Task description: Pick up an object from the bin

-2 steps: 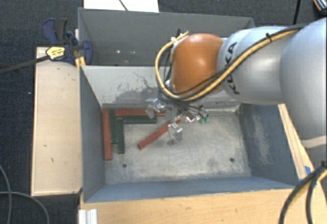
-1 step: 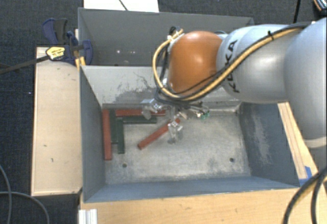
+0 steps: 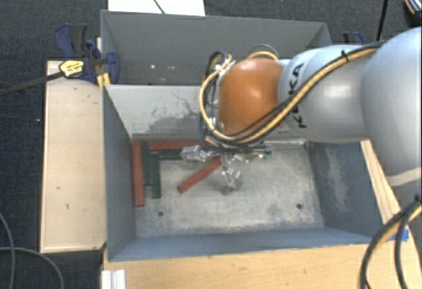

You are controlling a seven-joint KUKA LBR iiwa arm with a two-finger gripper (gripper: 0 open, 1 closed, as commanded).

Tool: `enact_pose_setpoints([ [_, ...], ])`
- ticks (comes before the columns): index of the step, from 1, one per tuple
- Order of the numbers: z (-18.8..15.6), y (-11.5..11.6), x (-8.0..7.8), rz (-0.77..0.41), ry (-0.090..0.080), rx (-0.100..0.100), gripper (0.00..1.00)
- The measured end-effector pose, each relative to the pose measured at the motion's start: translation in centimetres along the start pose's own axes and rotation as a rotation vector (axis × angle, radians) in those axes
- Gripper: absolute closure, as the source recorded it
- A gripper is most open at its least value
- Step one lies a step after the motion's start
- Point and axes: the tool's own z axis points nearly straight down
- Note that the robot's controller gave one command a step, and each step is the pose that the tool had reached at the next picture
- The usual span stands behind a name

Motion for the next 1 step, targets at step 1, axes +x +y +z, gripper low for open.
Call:
enact_pose_setpoints([
  [1, -0.09, -0.01, -0.09, 0.007, -0.002, 0.000, 0.00],
])
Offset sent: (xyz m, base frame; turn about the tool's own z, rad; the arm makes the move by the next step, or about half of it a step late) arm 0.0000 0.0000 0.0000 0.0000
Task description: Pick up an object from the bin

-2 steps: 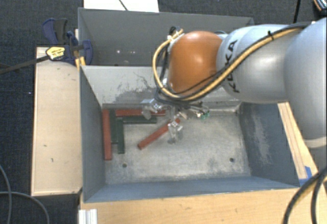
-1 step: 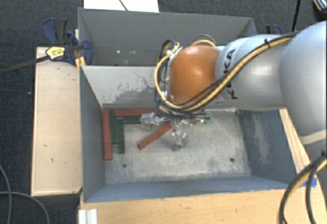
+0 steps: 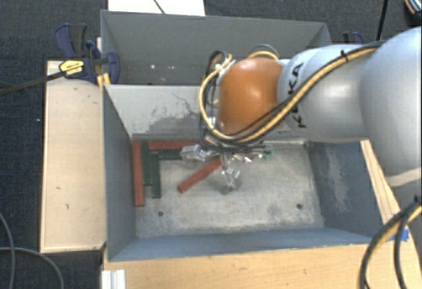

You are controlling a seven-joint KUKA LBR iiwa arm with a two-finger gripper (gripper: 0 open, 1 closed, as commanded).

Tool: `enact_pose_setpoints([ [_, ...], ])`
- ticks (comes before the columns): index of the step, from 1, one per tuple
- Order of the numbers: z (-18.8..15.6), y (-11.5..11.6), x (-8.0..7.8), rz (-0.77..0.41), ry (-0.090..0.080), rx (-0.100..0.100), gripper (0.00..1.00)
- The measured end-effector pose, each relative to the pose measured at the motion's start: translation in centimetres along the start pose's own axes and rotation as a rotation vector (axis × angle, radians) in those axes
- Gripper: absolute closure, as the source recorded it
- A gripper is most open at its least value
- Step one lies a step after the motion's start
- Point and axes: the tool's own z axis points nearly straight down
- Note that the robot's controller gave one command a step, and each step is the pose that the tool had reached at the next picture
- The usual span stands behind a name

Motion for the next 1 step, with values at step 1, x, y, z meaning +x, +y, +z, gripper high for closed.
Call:
enact_pose_setpoints([
  [1, -0.01, -0.01, 0.00, 0.002, 0.000, 0.000, 1.00],
])
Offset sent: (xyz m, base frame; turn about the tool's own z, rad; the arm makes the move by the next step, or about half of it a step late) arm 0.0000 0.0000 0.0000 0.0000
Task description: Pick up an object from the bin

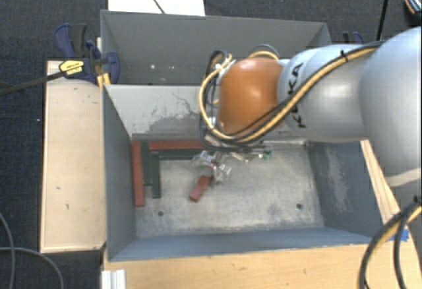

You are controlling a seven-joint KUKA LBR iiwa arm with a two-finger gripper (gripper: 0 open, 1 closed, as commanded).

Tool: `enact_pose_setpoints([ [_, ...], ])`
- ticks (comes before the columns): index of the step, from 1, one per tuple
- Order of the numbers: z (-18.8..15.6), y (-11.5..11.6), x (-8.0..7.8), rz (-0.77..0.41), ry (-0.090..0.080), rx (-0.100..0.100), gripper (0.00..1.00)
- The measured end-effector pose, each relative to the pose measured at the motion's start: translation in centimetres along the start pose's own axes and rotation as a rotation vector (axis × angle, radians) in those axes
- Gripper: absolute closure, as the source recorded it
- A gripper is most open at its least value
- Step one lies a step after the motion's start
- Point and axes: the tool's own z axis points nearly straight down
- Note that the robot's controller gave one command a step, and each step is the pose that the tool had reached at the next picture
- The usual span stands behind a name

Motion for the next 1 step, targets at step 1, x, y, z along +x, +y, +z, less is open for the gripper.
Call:
enact_pose_setpoints([
  [1, -5.69, -0.12, -0.18, 0.008, -0.005, 0.006, 1.00],
])
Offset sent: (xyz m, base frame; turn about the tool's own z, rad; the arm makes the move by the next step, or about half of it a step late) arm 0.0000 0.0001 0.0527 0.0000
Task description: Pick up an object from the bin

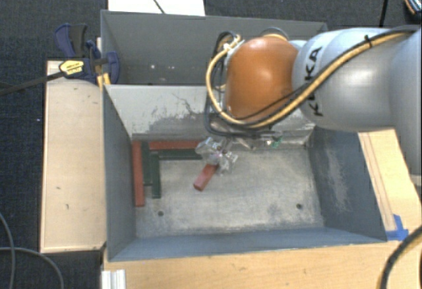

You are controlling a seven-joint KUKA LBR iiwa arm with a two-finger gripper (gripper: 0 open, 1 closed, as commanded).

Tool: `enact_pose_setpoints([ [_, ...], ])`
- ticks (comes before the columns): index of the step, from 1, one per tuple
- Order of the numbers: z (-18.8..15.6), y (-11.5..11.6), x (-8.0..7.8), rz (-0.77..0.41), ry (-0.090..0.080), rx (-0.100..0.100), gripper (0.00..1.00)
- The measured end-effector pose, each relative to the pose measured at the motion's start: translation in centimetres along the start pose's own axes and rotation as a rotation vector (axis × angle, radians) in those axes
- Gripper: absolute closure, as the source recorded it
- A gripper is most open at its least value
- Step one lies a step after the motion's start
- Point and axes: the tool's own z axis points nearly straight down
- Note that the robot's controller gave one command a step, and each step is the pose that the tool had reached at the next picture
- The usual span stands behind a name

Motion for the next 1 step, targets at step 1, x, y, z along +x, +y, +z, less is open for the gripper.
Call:
enact_pose_setpoints([
  [1, -6.15, -0.17, -0.20, 0.009, -0.001, 0.001, 1.00],
])
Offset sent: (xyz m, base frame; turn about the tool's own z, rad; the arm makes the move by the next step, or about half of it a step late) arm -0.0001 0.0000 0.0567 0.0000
